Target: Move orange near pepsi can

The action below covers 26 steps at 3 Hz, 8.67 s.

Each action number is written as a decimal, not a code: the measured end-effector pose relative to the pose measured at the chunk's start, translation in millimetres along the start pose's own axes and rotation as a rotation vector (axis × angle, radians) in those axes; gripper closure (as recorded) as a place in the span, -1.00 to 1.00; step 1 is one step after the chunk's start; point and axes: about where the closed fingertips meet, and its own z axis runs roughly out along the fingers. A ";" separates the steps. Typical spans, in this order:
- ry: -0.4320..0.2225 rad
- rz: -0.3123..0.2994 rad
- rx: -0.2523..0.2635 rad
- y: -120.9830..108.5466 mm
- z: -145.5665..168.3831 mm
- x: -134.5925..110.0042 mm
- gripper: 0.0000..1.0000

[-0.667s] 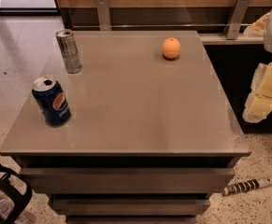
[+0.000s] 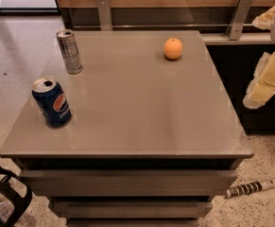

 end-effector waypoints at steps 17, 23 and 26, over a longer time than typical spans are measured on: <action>-0.824 0.470 0.034 -241.2 295.6 -102.9 -0.65; -0.814 0.465 0.000 -222.4 294.8 -113.5 1.00; -0.831 0.417 0.037 -150.1 219.0 -96.5 1.00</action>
Offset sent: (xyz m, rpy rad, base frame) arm 0.1445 -0.0364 -0.0168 0.5886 -0.3628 -0.0532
